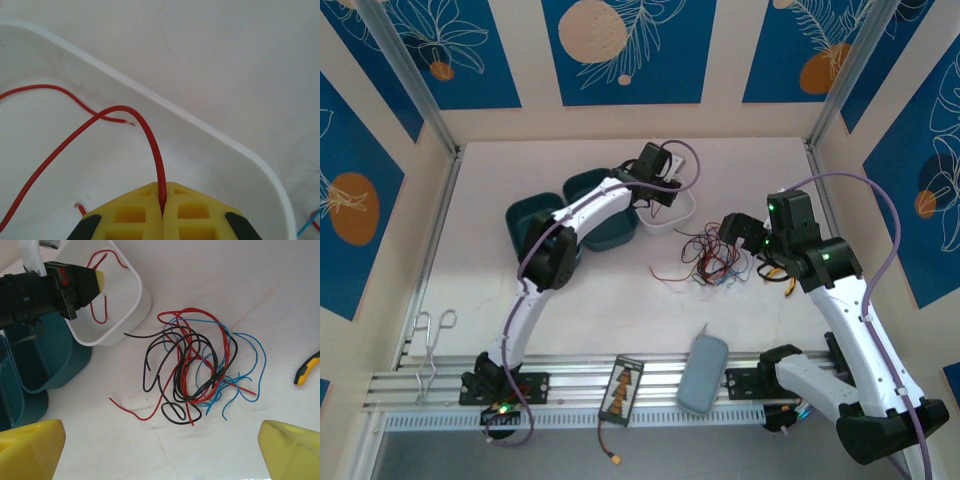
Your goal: Untangle the cables
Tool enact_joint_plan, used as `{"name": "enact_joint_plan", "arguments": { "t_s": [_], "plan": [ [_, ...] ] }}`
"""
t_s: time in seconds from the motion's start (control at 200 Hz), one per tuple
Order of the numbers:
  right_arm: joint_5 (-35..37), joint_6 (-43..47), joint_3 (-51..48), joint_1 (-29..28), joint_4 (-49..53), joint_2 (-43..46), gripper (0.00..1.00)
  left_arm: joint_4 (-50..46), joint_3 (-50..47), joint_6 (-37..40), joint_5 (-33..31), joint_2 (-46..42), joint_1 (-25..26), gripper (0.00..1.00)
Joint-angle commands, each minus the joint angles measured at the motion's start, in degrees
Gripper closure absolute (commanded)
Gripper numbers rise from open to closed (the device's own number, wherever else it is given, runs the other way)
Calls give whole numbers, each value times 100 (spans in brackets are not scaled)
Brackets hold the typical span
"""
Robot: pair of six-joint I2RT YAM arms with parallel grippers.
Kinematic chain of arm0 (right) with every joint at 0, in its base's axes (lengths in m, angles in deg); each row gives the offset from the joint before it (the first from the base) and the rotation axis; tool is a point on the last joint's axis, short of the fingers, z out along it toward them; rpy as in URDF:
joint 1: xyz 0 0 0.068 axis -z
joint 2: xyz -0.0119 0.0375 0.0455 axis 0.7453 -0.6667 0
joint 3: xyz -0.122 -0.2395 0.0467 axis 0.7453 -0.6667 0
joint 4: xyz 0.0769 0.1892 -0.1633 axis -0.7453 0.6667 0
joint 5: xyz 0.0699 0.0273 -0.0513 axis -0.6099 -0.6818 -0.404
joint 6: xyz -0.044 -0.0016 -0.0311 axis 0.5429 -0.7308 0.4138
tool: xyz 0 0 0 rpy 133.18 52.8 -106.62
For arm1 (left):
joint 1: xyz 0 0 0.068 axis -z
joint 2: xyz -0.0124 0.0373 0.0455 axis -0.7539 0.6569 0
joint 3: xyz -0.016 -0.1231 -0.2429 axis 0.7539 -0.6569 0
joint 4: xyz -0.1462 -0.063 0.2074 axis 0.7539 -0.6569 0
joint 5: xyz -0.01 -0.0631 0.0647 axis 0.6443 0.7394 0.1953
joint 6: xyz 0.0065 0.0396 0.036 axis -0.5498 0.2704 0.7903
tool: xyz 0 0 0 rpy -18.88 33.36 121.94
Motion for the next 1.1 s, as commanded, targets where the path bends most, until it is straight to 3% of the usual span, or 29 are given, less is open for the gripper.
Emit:
{"name": "enact_joint_plan", "arguments": {
  "t_s": [0.0, 0.205, 0.32, 0.655, 1.025, 1.09],
  "plan": [
    [-92, -100, -106, 20, -37, 130, 1, -326, -24, 192, 318, 69, 26, 100],
    [-101, -86, -126, 36, -24, 145, 1, -629, 4, 285, 487, 203, 25, 100],
    [-94, -96, -146, 35, -24, 157, 1, -697, 5, 290, 608, 215, 24, 81],
    [-40, -182, -195, 108, 8, 123, 1, -670, -140, 111, 599, -278, 23, 48],
    [-4, -84, -462, 177, -61, -89, 1, 210, -1313, -420, 350, -1872, 27, 1],
    [5, -21, -540, 183, -116, -164, 1, 376, -1694, -453, 236, -2213, 24, 0]
  ]
}}
